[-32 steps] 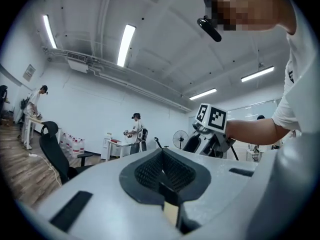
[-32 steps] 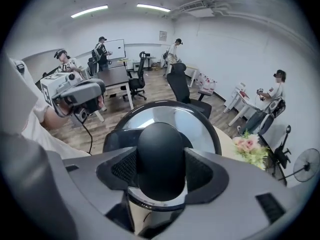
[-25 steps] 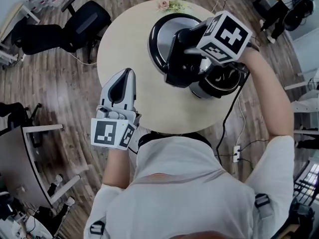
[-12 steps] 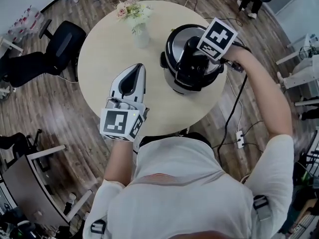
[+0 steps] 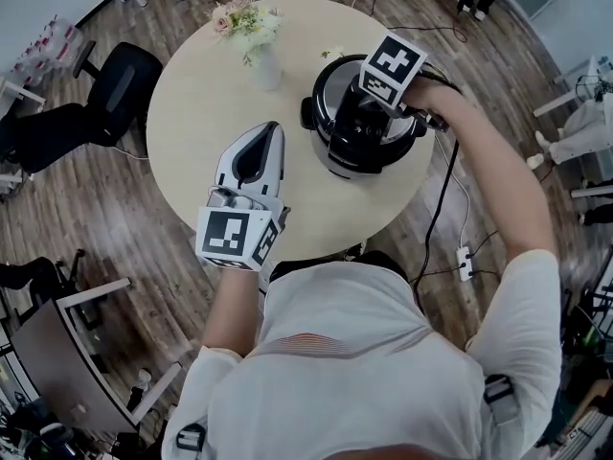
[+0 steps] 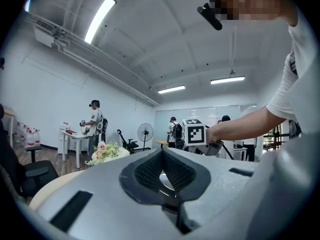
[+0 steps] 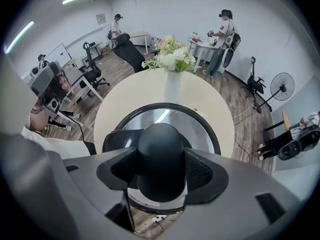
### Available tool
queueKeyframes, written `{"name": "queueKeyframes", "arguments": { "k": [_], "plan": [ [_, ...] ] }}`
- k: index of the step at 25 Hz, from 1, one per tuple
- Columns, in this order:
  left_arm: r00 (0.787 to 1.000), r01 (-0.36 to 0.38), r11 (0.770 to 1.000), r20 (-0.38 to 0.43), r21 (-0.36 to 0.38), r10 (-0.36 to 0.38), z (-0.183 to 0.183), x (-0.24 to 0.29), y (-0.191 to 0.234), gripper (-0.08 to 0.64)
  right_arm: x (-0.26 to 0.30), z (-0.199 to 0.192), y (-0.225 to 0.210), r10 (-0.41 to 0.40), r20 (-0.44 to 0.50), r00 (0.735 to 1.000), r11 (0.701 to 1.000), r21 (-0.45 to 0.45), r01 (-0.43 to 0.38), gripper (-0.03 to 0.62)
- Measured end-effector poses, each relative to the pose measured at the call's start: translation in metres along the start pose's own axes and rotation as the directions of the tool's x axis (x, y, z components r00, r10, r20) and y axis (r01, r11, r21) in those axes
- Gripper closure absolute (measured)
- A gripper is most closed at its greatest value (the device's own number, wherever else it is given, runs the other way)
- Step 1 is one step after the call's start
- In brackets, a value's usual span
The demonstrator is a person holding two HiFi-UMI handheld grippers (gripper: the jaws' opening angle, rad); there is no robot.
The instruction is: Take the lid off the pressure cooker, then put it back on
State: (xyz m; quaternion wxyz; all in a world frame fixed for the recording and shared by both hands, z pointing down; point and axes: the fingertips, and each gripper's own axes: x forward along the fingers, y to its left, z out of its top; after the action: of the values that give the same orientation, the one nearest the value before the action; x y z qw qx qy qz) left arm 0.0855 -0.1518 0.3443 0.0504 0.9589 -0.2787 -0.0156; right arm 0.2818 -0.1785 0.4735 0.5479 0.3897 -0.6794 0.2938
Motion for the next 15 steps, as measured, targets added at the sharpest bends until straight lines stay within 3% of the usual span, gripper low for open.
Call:
{"name": "queueKeyframes", "arguments": {
  "k": [5, 10, 15],
  "plan": [
    [1.0, -0.015, 1.0, 0.001, -0.013, 0.015, -0.002, -0.002, 0.007, 0.554, 0.023, -0.011, 0.0, 0.015, -0.057, 0.998, 1.0, 0.022, -0.014, 0.31],
    [1.0, -0.016, 1.0, -0.005, -0.026, 0.016, -0.007, -0.001, 0.013, 0.554, 0.031, -0.016, -0.001, 0.033, -0.045, 0.998, 0.998, 0.053, -0.03, 0.31],
    [1.0, 0.002, 1.0, 0.0, -0.029, -0.002, -0.005, 0.006, 0.01, 0.554, 0.035, -0.017, 0.001, 0.035, -0.071, 0.997, 0.999, -0.012, -0.036, 0.311]
  ]
}}
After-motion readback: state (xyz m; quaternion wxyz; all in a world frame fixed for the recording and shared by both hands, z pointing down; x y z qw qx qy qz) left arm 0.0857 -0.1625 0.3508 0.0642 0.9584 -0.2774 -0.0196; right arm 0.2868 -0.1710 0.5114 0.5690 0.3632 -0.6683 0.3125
